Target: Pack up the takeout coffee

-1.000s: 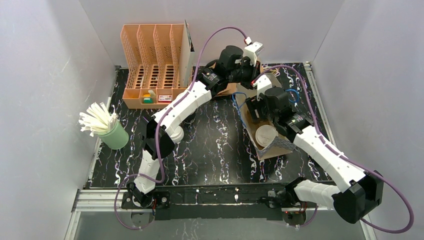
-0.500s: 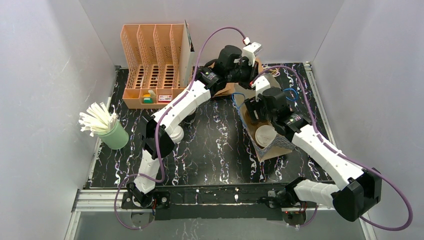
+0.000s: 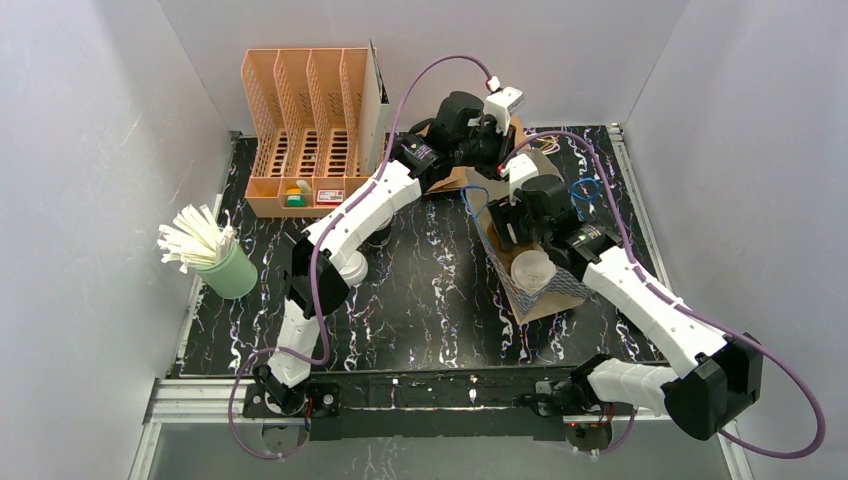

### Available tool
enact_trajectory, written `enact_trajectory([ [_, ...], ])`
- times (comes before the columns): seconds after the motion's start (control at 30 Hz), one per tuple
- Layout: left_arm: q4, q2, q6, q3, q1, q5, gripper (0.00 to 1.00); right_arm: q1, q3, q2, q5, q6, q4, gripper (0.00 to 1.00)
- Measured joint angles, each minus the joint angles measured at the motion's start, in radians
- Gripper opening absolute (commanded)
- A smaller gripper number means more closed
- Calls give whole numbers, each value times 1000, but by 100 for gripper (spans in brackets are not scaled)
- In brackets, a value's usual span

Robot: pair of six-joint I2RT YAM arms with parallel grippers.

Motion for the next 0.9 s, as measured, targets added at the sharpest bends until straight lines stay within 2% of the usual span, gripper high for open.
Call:
enact_trajectory([
  [0.37, -1, 0, 9, 0, 0, 1, 0, 5, 36, 6, 13, 2, -76, 28],
  [0.9, -9, 0, 13, 0, 3, -6, 0, 5, -8, 6, 18, -1, 14, 27],
])
